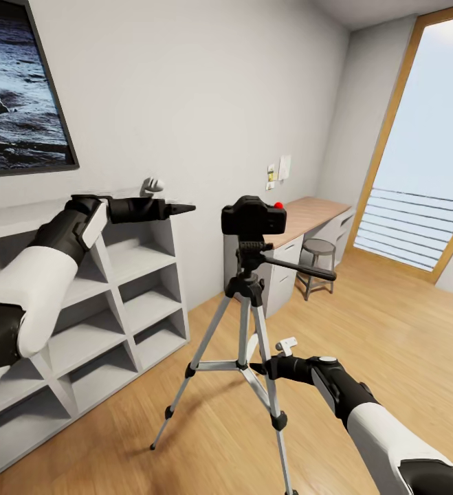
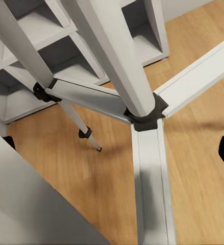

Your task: Attach the digital camera to the camera tripod in the bedroom.

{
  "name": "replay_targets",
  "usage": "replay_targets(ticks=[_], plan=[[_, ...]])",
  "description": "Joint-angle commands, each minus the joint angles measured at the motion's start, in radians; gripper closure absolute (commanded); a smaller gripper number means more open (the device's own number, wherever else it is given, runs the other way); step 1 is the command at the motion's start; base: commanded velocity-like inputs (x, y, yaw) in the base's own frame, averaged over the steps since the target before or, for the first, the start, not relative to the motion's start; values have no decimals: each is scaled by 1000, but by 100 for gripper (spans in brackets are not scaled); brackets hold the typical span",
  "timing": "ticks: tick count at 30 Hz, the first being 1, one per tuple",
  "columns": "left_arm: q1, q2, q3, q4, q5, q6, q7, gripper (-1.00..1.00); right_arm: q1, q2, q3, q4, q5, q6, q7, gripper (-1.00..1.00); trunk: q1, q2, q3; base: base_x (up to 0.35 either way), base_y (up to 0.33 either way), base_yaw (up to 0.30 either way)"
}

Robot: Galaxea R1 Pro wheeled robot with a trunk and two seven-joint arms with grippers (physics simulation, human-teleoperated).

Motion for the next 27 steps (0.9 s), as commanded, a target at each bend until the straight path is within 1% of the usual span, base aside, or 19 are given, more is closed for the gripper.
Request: replay_targets(ticks=[1, 12, 17, 18, 19, 20, 22, 23, 24, 25, 26, 27], plan=[[5, 4, -6, 1, 9, 8, 1, -100, 0, 0, 1, -2, 7, 3, 3, -100, 0, -1, -1, 0, 0, 0], [66, 67, -6, 63, 1, -12, 11, -100, 0, -7, 1, -2, 10, 1, 5, -100, 0, -1, -1, 0, 0, 0], [79, 95, -7, 91, -13, -41, 22, -100, -1, -12, 2, -2, 16, -1, 12, -100, 0, -1, -1, 0, 0, 0], [96, 282, -7, 488, -15, -158, 29, -100, -1, -13, 3, -2, 17, -1, 14, -100, 0, -1, -1, 0, 0, 0], [108, 299, -7, 499, -16, -186, 35, -100, -1, -14, 3, -2, 18, -2, 16, -100, 0, -1, -1, 0, 0, 0], [139, 331, -7, 514, -18, -237, 51, -100, -1, -15, 5, -2, 20, -2, 22, -100, 0, -1, -1, 0, 0, 0], [171, 360, -7, 524, -18, -271, 74, -100, 0, -18, 7, -2, 22, -3, 35, -100, 0, -1, -1, 0, 0, 0], [202, 385, -7, 531, -18, -293, 105, -100, 0, -24, 8, -2, 23, -3, 55, -100, 0, -1, -1, 0, 0, 0], [217, 395, -7, 533, -18, -301, 123, -100, -1, -28, 9, -2, 24, -3, 66, -100, 0, -1, -1, 0, 0, 0], [231, 404, -7, 535, -18, -307, 142, -100, 0, -37, 9, -2, 25, -3, 94, -100, 0, -1, -1, 0, 0, 0], [258, 419, -7, 538, -18, -316, 182, -100, 0, -42, 10, -2, 25, -3, 109, -100, 0, -1, -1, 0, 0, 0], [272, 424, -7, 539, -19, -319, 205, -100, -1, -47, 10, -2, 25, -3, 125, -100, 0, -1, -1, 0, 0, 0]])
